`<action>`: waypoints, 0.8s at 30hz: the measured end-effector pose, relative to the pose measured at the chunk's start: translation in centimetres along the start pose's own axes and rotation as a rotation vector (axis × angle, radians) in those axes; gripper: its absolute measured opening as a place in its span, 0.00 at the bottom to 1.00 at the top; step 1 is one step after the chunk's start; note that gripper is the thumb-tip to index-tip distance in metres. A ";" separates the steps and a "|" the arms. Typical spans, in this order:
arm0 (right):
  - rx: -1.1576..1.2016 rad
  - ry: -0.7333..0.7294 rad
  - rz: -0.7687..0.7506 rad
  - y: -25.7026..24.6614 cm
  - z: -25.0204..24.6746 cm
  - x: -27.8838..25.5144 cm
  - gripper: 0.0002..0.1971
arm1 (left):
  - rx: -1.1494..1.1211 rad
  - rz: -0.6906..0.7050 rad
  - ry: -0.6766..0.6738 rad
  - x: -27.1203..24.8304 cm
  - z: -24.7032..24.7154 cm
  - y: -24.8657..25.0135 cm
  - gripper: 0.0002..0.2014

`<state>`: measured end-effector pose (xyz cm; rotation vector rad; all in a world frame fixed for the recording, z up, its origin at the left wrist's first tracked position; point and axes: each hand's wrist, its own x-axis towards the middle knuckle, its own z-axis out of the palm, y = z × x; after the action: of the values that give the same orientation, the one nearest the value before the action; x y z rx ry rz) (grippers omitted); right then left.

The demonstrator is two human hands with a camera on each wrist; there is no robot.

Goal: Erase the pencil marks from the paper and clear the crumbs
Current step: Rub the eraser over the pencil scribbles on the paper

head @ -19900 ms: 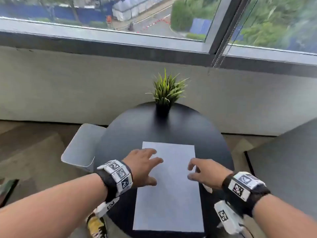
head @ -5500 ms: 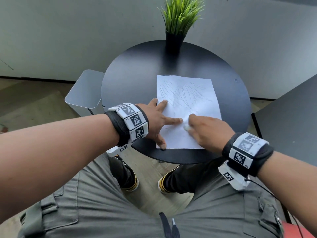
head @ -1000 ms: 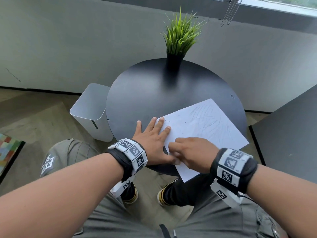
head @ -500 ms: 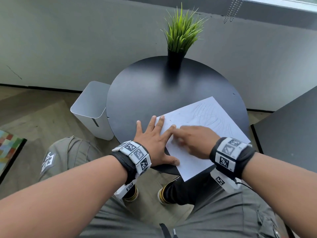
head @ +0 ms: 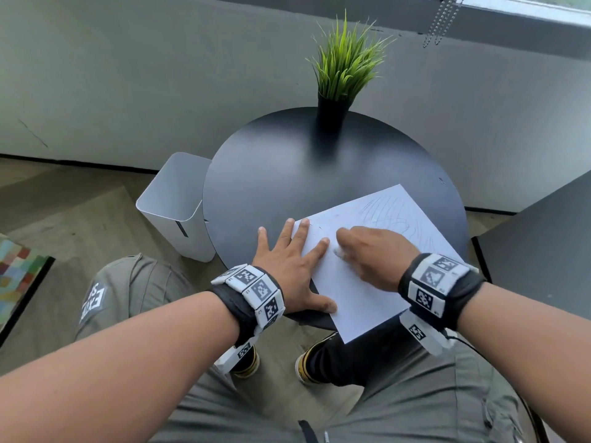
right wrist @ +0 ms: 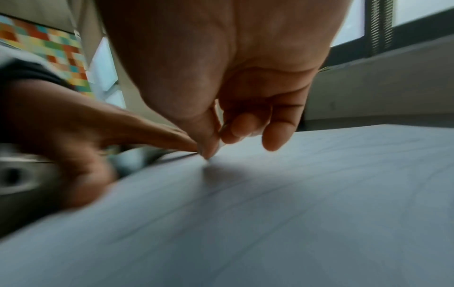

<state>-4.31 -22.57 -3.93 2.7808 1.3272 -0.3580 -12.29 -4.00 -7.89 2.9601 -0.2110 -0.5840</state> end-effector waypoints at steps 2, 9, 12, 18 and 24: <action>0.016 -0.082 -0.171 -1.8 0.4 -1.5 0.08 | -0.013 0.008 -0.008 0.0 0.1 0.0 0.61; 0.011 -0.044 -0.002 -0.4 -0.6 -0.1 0.08 | -0.005 0.002 -0.003 0.0 0.0 0.1 0.63; 0.028 -0.030 -0.092 -1.5 -0.2 -1.1 0.06 | -0.016 0.003 -0.015 0.0 -0.1 0.2 0.63; -0.004 -0.094 -0.051 -1.0 -0.3 -1.5 0.06 | 0.002 0.000 -0.009 0.2 0.0 0.3 0.63; 0.002 -0.092 -0.107 -2.4 0.6 -2.4 0.05 | 0.000 0.002 -0.030 0.1 -0.2 0.3 0.63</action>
<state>-7.76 -22.93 -3.79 2.6662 1.4579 -0.4856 -12.17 -4.33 -7.70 2.9521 -0.2173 -0.6283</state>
